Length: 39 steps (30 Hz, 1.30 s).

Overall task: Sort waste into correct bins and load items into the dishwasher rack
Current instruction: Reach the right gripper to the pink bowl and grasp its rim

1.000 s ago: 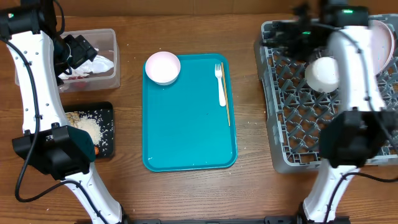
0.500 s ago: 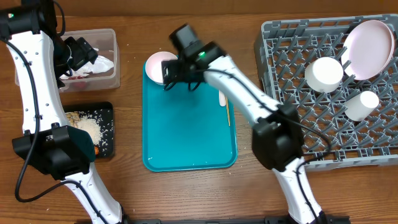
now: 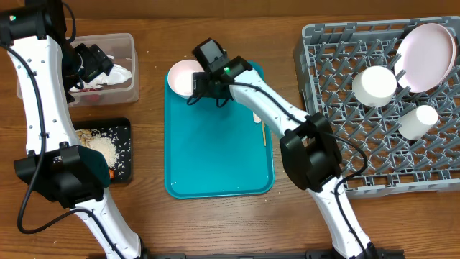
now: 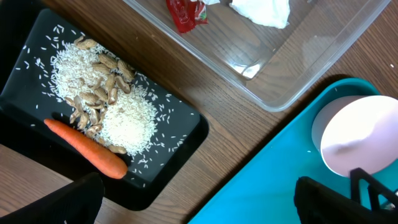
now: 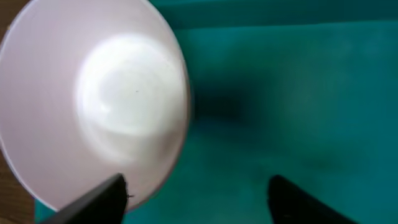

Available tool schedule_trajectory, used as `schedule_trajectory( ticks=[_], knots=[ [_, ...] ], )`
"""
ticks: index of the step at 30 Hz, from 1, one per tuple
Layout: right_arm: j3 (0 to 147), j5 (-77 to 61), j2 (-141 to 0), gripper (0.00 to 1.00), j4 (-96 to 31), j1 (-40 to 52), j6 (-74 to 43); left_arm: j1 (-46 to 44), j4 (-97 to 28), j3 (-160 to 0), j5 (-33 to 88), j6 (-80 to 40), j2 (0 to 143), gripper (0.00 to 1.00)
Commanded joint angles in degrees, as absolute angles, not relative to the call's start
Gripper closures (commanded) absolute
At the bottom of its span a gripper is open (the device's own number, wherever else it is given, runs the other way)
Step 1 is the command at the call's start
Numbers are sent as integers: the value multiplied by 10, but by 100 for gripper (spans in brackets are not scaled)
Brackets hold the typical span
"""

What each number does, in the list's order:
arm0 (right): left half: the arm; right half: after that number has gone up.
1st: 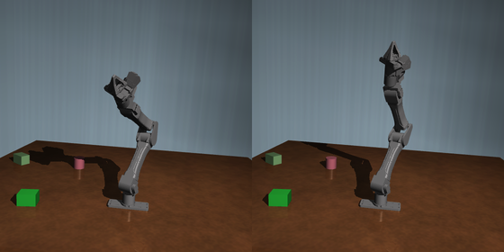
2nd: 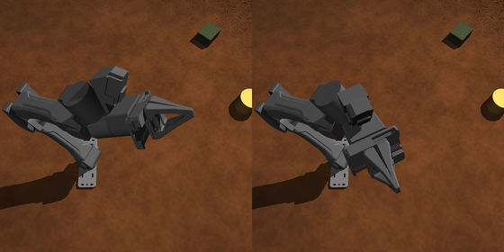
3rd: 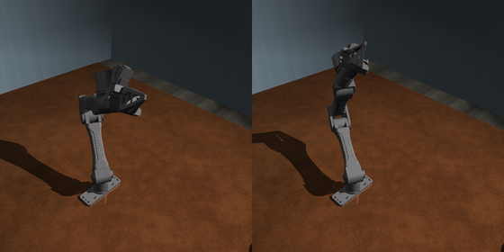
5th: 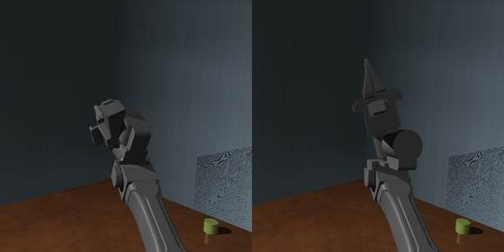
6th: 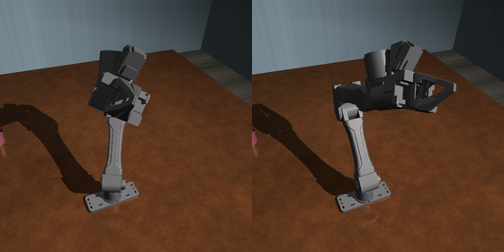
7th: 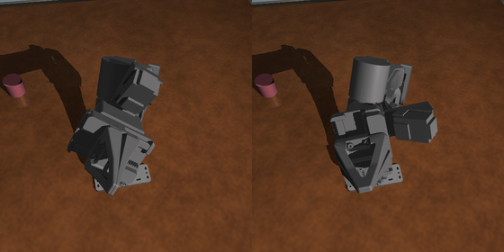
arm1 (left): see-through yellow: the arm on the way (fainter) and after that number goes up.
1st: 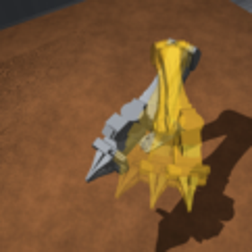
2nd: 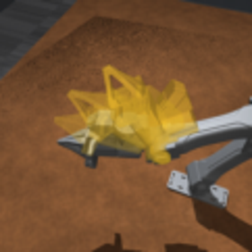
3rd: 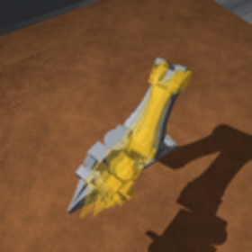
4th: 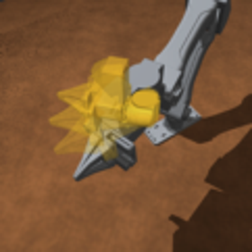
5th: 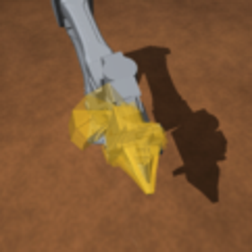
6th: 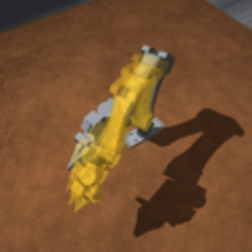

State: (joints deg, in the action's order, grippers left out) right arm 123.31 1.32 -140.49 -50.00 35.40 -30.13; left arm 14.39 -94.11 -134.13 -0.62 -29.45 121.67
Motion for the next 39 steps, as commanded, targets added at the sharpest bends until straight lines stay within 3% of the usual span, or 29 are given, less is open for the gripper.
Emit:
schedule_trajectory(
  ticks=[1,6,11,15,16,17,18,20,23,26,39],
  knots=[
    [1237,15,-1414,50,-524,339,-314,145,-940,-1339,-2,-287,1216,0],
    [1238,21,-1412,80,-596,328,-318,145,-941,-1339,-2,-287,1216,0],
    [1239,30,-1384,81,-692,311,-318,145,-941,-1339,-2,-287,1216,0],
    [1239,36,-1334,69,-745,297,-317,145,-940,-1339,-2,-287,1216,0],
    [1239,35,-1319,59,-754,295,-317,145,-938,-1339,-2,-287,1216,0],
    [1239,31,-1303,36,-762,295,-310,145,-938,-1339,-2,-287,1216,0],
    [1239,16,-1288,20,-764,295,-290,145,-938,-1339,-2,-287,1216,0],
    [1239,-33,-1272,12,-758,296,-240,145,-938,-1339,-2,-287,1216,0],
    [1239,-100,-1267,13,-740,304,-192,145,-934,-1339,-2,-287,1216,0],
    [1238,-114,-1277,21,-710,328,-166,145,-931,-1339,-2,-288,1216,0],
    [1237,107,-1374,28,-628,435,-95,145,-936,-1339,-2,-287,1216,0]
  ],
)
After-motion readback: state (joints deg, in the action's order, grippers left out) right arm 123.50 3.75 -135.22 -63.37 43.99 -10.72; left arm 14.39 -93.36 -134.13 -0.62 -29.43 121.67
